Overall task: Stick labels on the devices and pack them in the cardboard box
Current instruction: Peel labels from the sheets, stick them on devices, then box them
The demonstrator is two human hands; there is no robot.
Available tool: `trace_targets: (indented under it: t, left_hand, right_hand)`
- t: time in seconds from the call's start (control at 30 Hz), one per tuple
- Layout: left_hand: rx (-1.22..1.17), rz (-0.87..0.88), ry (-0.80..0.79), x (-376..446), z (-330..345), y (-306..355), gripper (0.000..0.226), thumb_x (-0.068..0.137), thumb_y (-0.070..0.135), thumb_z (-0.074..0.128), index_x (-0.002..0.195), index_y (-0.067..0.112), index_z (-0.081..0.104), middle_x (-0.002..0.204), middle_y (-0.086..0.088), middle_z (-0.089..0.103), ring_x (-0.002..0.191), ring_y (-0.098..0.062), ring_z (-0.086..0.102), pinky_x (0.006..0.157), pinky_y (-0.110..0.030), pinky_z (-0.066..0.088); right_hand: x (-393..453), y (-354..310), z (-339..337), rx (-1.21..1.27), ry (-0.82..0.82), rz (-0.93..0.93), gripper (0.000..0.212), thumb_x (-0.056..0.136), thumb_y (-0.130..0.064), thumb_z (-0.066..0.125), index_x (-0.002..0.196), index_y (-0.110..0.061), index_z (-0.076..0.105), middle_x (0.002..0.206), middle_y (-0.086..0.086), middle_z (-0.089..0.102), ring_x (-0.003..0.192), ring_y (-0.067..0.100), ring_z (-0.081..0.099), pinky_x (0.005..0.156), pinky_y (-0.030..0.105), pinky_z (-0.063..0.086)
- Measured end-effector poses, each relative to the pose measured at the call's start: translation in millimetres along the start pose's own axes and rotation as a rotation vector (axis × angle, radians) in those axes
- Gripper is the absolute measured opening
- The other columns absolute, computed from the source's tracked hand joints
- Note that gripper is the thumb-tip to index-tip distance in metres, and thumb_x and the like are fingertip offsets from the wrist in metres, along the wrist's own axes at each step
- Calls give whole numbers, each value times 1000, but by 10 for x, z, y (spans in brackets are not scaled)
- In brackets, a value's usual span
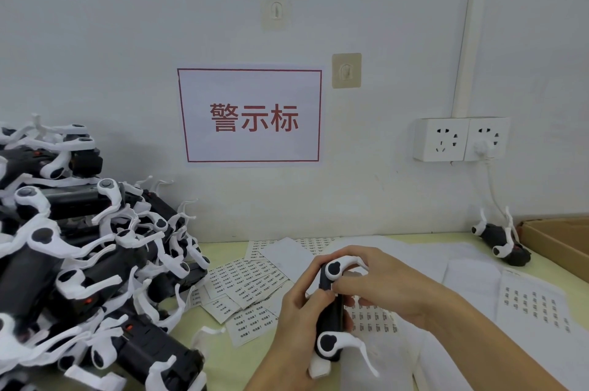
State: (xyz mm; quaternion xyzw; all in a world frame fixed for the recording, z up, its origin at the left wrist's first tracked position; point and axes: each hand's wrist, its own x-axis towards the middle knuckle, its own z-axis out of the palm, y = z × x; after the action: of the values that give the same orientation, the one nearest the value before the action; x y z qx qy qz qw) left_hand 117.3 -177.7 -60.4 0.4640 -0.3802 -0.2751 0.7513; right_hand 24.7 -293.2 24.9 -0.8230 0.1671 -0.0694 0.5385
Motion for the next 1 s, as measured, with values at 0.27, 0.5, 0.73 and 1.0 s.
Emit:
trace_targets:
  t: [0.27,0.5,0.73,1.0]
  left_hand:
    - [10,-24,27,11,-10,-24,54,80,16,60,133,23,61,97,-24,66,79,-30,57,70,-38,50]
    - [7,-7,8,-4,8,7,52,78,18,63,130,22,63,103,-23,68,81,-29,59,69,-37,51]
    - [0,-7,12,-10,17,12,58,73,21,66,131,21,62,102,-22,69,81,-29,60,66,-36,52]
    - [-3,-16,7,-12,20,43,55,75,22,67,130,22,63,106,-19,71,82,-29,63,65,-35,51]
  right_hand:
    - [37,38,64,17,67,15,33,71,-21,63,101,-30,70,93,-3,73,64,7,63,56,14,46]
    - [28,34,68,16,62,-12,30,74,-21,62,100,-33,70,88,-11,73,62,2,64,54,10,46]
    - [-13,14,19,15,-17,-59,32,82,-13,60,100,-37,72,87,-16,70,66,2,62,60,10,47]
    - [-24,10,-38,-3,-111,-101,36,87,-10,63,106,-40,70,104,-4,70,74,9,58,68,19,47]
